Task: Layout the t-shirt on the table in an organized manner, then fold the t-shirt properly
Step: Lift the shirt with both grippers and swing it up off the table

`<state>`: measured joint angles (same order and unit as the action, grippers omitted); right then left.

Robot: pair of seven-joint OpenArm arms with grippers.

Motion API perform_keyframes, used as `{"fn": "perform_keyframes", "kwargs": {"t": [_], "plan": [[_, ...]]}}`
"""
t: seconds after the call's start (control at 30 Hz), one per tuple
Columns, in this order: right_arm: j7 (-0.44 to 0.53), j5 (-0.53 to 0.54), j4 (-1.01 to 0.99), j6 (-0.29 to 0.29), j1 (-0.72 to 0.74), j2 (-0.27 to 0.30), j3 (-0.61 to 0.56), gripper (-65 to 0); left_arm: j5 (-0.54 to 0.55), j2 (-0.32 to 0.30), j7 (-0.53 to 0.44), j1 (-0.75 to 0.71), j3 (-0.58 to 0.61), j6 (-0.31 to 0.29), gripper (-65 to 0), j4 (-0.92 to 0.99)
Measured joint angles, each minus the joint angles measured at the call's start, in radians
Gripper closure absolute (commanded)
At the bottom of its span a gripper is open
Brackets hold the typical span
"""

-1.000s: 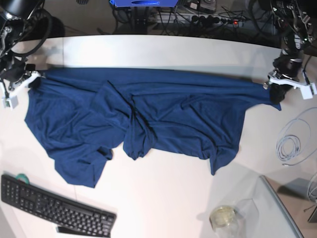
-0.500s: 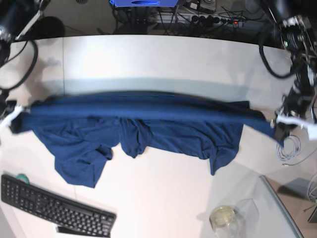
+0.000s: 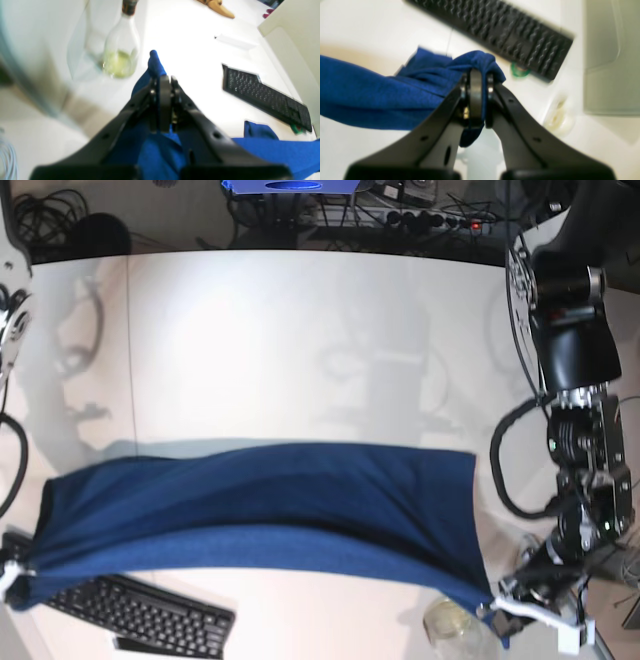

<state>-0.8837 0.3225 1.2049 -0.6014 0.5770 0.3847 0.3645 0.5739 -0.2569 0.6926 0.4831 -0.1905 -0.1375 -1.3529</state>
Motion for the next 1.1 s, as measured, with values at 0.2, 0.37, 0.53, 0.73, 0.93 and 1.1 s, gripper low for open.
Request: {"fn": "perform_keyframes", "kwargs": {"t": [0.2,0.37,0.53,0.73,0.93,1.1], "plan": [[0.125,-0.007,-0.177,0.001,0.153,0.041,-0.035,0.0,-0.016,0.023,-0.060,0.192,-0.001,0.008,0.0,0.163],[0.179,-0.002,-0.211,-0.001,0.286,0.079,-0.034,0.0,-0.005,0.074,-0.150,0.310,0.011,0.006,0.0,0.274],[0.210,-0.005,-0.211,-0.001,0.381,0.099,-0.037,0.0,-0.006,0.116,-0.159,0.414,0.000,0.008,0.0,0.332],[0.204,-0.004,-0.143,-0.002,0.425,0.164,-0.024,0.0,0.011,0.121,-0.164,0.458,0.000,0.003,0.0,0.203],[0.103,0.003,0.019,-0.003,0.151,0.159,0.068,0.0,0.077,0.093,-0.124,0.243,0.002,0.004,0.0,0.082],[0.089,0.004,0.065,-0.006,-0.143,0.064,0.186,0.0,0.064,0.082,-0.108,-0.070,0.002,0.007,0.0,-0.019]]}}
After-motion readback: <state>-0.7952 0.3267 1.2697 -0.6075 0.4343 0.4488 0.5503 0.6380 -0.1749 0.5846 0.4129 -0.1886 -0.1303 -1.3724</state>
